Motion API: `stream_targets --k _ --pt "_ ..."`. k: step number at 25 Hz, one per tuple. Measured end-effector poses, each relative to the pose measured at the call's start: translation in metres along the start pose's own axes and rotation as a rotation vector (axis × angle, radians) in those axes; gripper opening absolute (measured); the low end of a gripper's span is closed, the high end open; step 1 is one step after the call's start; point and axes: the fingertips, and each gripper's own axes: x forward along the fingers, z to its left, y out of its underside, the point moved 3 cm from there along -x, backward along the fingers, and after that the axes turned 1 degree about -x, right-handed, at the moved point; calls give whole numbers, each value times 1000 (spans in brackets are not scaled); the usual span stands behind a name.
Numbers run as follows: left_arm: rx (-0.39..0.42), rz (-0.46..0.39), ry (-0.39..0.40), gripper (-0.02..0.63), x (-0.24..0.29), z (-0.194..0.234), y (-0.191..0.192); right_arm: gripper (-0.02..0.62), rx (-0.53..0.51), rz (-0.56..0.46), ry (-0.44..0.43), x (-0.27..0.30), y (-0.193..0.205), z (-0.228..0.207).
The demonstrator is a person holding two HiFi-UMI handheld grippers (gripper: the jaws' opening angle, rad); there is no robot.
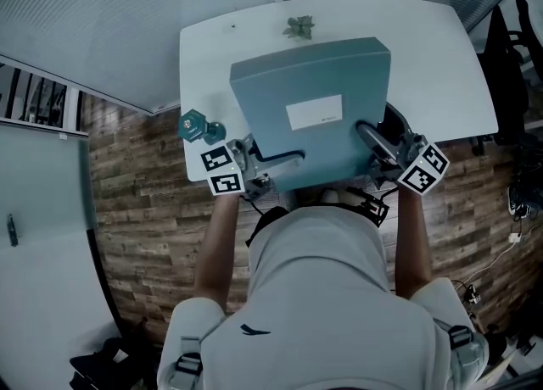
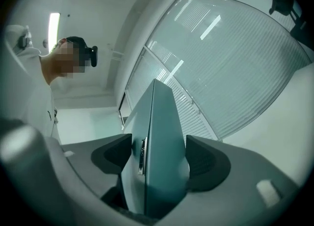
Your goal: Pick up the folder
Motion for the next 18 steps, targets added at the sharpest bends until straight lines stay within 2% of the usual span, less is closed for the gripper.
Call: stream_targets --k 3,7,8,10,13,16,18 --pt "49 -45 -47 302 -4 -9 -3 329 -52 -41 27 -1 -11 8" --pt "150 -148 -219 301 -23 -22 -20 267 -193 -122 170 -9 -37 13" --pt "181 -180 -278 300 -30 -26 -27 263 -236 -127 208 -12 -42 14" --pt "250 -243 -416 299 -46 -33 -42 214 -309 -126 286 -16 -49 15" --pt "356 -319 -657 299 -71 -44 -59 82 -383 -118 390 -21 -56 12" --pt "447 -377 -896 299 -98 -57 -70 16 -441 -76 418 -18 -54 15" --pt "507 -401 -994 299 -113 -67 -72 -2 -491 -25 421 -12 -46 18"
